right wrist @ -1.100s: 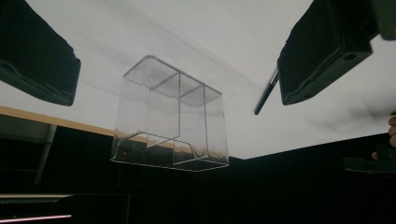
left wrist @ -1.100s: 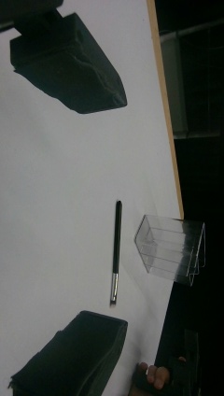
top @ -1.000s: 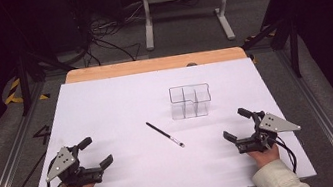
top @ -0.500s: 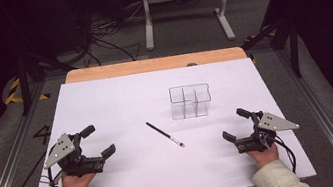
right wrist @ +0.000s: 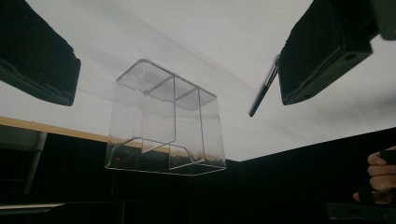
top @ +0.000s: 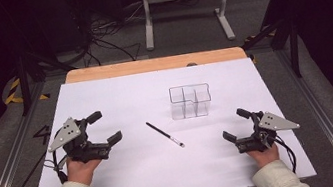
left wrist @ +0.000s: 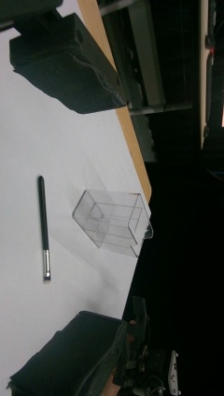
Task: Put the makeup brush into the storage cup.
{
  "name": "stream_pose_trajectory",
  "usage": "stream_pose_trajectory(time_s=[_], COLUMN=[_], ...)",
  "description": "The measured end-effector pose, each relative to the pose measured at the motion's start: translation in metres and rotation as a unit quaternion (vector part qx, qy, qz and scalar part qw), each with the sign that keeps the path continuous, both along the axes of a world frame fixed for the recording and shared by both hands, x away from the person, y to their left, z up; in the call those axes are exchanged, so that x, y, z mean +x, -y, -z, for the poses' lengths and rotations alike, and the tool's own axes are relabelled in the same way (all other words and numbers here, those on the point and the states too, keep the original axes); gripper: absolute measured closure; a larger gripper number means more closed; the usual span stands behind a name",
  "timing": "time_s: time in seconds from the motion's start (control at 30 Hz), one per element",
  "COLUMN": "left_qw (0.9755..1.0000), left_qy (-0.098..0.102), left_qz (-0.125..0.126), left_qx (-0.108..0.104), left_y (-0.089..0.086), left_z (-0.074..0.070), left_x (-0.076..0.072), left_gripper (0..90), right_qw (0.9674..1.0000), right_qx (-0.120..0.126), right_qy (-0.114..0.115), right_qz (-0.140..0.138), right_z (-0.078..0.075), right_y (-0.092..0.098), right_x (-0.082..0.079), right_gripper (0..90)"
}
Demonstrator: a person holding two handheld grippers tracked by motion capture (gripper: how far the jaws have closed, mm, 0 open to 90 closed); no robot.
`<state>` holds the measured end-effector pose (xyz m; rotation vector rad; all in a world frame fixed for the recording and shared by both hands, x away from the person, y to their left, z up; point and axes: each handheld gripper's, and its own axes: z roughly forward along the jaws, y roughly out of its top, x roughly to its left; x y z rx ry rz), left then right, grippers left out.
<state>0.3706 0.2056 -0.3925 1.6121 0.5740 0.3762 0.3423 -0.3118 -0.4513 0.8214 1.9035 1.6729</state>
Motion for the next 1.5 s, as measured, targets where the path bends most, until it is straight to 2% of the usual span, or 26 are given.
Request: stream_pose_trajectory(time_s=[0.17, 0.43, 0.5, 0.67, 0.8, 0.87, 1.0, 1.07, 1.2, 1.37, 1.4, 1.47, 1.5], left_qw=[0.9999, 0.9995, 0.9993, 0.9988, 0.9987, 0.9983, 0.9978, 0.9977, 0.9971, 0.9967, 0.996, 0.9954, 0.9952], left_qy=[-0.003, -0.003, -0.008, -0.005, -0.005, -0.01, -0.007, -0.001, -0.011, -0.006, -0.012, -0.011, -0.012], left_qz=[0.01, 0.03, 0.036, 0.049, 0.051, 0.056, 0.065, 0.067, 0.075, 0.081, 0.088, 0.091, 0.093], left_qx=[0.003, -0.005, 0.001, 0.008, 0.003, 0.009, 0.011, 0.005, 0.008, 0.003, 0.01, 0.028, 0.029], left_y=[0.009, 0.026, 0.03, 0.04, 0.045, 0.048, 0.055, 0.058, 0.065, 0.074, 0.079, 0.084, 0.086], left_z=[-0.004, -0.01, -0.011, -0.013, -0.012, -0.011, -0.014, -0.015, -0.014, -0.019, -0.02, -0.022, -0.022], left_x=[0.007, 0.022, 0.024, 0.033, 0.038, 0.042, 0.048, 0.051, 0.056, 0.061, 0.063, 0.064, 0.065], left_gripper=[0.0, 0.0, 0.0, 0.0, 0.0, 0.0, 0.0, 0.0, 0.0, 0.0, 0.0, 0.0, 0.0], right_qw=[1.0, 1.0, 1.0, 1.0, 1.0, 1.0, 1.0, 0.9999, 0.9999, 0.9999, 0.9999, 0.9999, 0.9999], right_qx=[0.003, 0.005, 0.005, 0.005, 0.004, 0.006, 0.007, 0.007, 0.009, 0.009, 0.008, 0.008, 0.008], right_qy=[-0.001, -0.002, -0.001, -0.003, -0.004, -0.005, -0.006, -0.007, -0.011, -0.012, -0.012, -0.013, -0.013], right_qz=[-0.001, -0.003, -0.002, -0.001, 0.0, 0.001, 0.003, 0.003, 0.002, 0.001, 0.001, 0.0, -0.001], right_z=[0.0, 0.0, 0.0, 0.0, 0.001, 0.001, 0.001, 0.001, 0.001, 0.001, 0.001, 0.001, 0.001], right_y=[0.0, 0.001, 0.001, 0.001, 0.001, 0.001, 0.002, 0.002, 0.002, 0.002, 0.002, 0.002, 0.002], right_x=[0.0, 0.0, 0.0, 0.0, 0.0, 0.0, 0.0, 0.0, 0.0, 0.0, 0.0, 0.001, 0.001], right_gripper=[0.0, 0.0, 0.0, 0.0, 0.0, 0.0, 0.0, 0.0, 0.0, 0.0, 0.0, 0.0, 0.0])
